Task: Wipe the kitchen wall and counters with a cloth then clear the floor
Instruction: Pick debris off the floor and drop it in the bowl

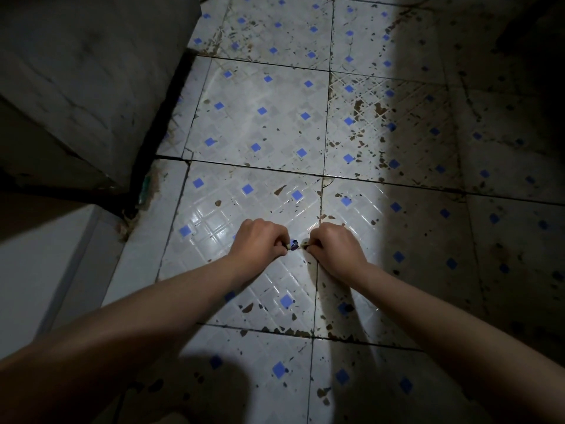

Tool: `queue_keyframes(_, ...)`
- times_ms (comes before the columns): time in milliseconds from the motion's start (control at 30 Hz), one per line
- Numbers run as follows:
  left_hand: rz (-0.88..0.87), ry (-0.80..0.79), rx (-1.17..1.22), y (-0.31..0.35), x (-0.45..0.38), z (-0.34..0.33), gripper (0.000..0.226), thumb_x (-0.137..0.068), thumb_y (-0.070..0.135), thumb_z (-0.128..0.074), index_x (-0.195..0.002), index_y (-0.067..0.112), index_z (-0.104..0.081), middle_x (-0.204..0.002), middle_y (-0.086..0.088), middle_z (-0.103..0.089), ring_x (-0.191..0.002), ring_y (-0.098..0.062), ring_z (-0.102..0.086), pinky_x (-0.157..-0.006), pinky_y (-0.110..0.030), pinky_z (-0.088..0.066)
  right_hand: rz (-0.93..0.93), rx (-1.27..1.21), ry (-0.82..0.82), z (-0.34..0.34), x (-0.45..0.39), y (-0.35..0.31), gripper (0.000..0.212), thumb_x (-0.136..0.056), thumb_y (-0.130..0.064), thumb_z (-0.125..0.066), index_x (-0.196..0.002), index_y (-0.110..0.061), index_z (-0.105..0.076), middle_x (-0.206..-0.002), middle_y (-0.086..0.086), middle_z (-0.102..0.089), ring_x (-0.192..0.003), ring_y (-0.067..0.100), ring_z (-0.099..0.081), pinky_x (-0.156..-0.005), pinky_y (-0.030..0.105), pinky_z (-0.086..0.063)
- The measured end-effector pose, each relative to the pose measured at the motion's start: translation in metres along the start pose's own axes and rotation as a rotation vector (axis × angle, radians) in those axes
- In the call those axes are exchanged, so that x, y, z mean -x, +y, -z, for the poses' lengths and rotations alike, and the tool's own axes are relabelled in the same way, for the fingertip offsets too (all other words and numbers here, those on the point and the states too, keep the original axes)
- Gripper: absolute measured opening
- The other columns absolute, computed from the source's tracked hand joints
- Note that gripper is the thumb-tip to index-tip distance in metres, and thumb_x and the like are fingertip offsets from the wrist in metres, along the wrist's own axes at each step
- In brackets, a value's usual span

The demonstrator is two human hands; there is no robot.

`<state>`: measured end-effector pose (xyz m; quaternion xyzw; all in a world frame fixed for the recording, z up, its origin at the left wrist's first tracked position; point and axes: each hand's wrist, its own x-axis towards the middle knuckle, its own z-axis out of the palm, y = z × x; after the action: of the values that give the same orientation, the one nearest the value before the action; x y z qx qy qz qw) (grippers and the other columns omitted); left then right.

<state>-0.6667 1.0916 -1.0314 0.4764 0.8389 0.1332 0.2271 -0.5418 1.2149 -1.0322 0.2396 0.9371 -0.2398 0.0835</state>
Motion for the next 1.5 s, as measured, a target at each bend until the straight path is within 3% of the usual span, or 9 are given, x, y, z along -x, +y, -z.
queue_keyframes(300,-0.014,0.001,-0.123,-0.002,0.006,-0.004,0.017,-0.094,0.030,-0.051,-0.101,0.019,-0.062,-0.096,0.002,-0.063,-0.087,-0.017,-0.056,-0.084,-0.031,-0.040,-0.058,0.039,-0.044,0.002,0.005,0.000,0.017,-0.095,-0.016,-0.048,-0.091,-0.005,-0.060,-0.090,0.010,-0.059,-0.081,0.025,-0.057,-0.076,0.041,-0.052)
queue_keyframes(633,0.024,0.017,0.053,0.005,0.000,0.003,0.012,-0.087,0.014,-0.057,-0.093,0.009,-0.065,-0.084,-0.004,-0.068,-0.078,-0.019,-0.061,-0.071,-0.024,-0.044,-0.162,-0.014,-0.027,0.009,0.008,0.012,0.013,-0.092,-0.010,-0.046,-0.089,-0.007,-0.058,-0.088,0.010,-0.060,-0.081,0.026,-0.056,-0.075,0.044,-0.051)
queue_keyframes(833,0.059,-0.016,0.168,0.011,0.002,0.001,0.009,-0.081,0.008,-0.061,-0.086,0.014,-0.063,-0.081,0.001,-0.065,-0.077,-0.017,-0.062,-0.068,-0.026,-0.050,-0.163,-0.030,0.003,0.008,0.011,0.015,0.011,-0.091,-0.009,-0.048,-0.087,-0.007,-0.057,-0.085,0.010,-0.059,-0.078,0.025,-0.055,-0.072,0.043,-0.051)
queue_keyframes(1000,0.032,-0.051,0.131,0.015,0.000,0.001,0.033,-0.085,0.014,-0.063,-0.118,0.018,-0.063,-0.109,-0.002,-0.069,-0.099,-0.019,-0.062,-0.086,-0.029,-0.050,-0.162,-0.042,0.004,0.006,0.008,0.014,0.010,-0.090,-0.010,-0.048,-0.087,-0.009,-0.057,-0.086,0.008,-0.059,-0.080,0.026,-0.055,-0.074,0.045,-0.051)
queue_keyframes(1133,-0.057,-0.112,-0.027,0.017,-0.006,0.000,0.028,-0.088,0.022,-0.061,-0.115,0.020,-0.067,-0.113,0.001,-0.069,-0.103,-0.018,-0.061,-0.092,-0.031,-0.046,-0.154,-0.041,-0.005,0.003,0.007,0.012,0.010,-0.091,-0.011,-0.048,-0.085,-0.009,-0.056,-0.084,0.008,-0.058,-0.079,0.025,-0.054,-0.074,0.045,-0.051)
queue_keyframes(1367,-0.032,-0.031,-0.033,0.010,-0.005,0.002,0.018,-0.090,0.023,-0.058,-0.100,0.016,-0.071,-0.098,-0.003,-0.064,-0.089,-0.021,-0.060,-0.078,-0.029,-0.048,-0.155,-0.037,-0.020,0.003,0.007,0.012,0.009,-0.090,-0.010,-0.049,-0.087,-0.008,-0.057,-0.085,0.010,-0.059,-0.080,0.027,-0.055,-0.074,0.046,-0.051)
queue_keyframes(1500,0.008,0.009,0.013,-0.002,0.000,0.004,0.014,-0.087,0.021,-0.062,-0.094,0.015,-0.073,-0.095,-0.002,-0.063,-0.086,-0.020,-0.060,-0.069,-0.024,-0.040,-0.152,-0.048,-0.019,0.005,0.008,0.013,0.011,-0.091,-0.010,-0.048,-0.088,-0.007,-0.057,-0.086,0.010,-0.059,-0.081,0.028,-0.055,-0.075,0.046,-0.050)
